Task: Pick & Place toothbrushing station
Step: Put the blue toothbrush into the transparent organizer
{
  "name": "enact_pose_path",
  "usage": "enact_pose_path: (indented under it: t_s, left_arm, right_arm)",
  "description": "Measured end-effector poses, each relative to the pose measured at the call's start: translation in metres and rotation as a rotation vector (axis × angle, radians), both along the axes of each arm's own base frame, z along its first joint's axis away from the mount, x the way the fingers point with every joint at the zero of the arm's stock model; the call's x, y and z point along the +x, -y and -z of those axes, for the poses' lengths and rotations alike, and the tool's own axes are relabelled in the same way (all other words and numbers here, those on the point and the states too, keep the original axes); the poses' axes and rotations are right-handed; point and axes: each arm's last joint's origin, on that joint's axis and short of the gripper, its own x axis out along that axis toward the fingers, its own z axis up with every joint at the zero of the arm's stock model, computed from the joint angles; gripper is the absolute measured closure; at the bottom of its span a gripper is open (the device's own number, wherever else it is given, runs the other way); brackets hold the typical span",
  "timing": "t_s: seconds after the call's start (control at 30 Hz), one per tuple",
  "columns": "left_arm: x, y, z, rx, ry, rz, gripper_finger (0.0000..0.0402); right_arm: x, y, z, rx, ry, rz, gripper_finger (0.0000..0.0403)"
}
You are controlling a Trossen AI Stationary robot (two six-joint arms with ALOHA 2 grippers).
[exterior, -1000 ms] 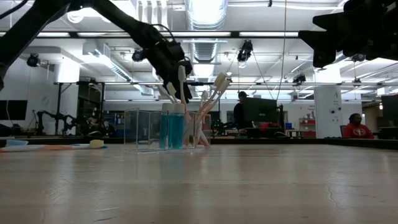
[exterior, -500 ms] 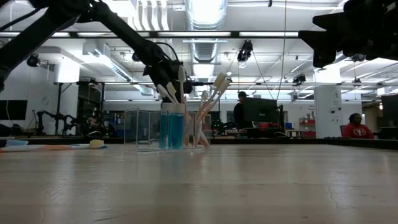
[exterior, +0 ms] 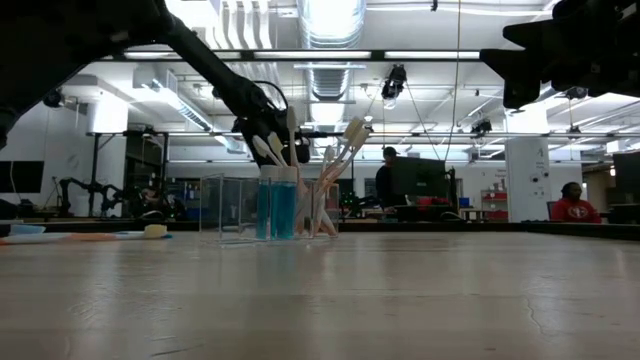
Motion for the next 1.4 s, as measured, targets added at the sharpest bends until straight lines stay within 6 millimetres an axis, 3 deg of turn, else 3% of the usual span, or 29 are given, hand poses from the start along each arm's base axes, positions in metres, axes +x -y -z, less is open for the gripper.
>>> enact_pose_path:
  t_s: [0.4, 0.77, 0.93, 1.17, 1.4]
  left_arm:
    - [0.005, 0.0, 0.03, -0.075, -0.045, 0.034, 0.0225]
    - [0.005, 0.001, 0.035, -0.099, -0.049, 0.043, 0.0232]
    - [0.004, 0.002, 0.036, -0.127, -0.058, 0.035, 0.0279]
    - [0.003, 0.006, 0.037, -0.178, -0.057, 0.041, 0.0384]
    - [0.003, 0.007, 0.037, -0.2, -0.055, 0.028, 0.0396]
  right_arm:
    - [0.0, 0.0, 0.0, 0.0, 0.0, 0.0, 0.0188]
    - [0.0, 0.0, 0.0, 0.001, 0.0, 0.0, 0.0188]
    - [0.0, 0.0, 0.0, 0.001, 0.0, 0.0, 0.0188]
    - [0.0, 0.0, 0.0, 0.001, 0.0, 0.0, 0.0188]
    - [0.0, 0.0, 0.0, 0.0, 0.0, 0.0, 0.0188]
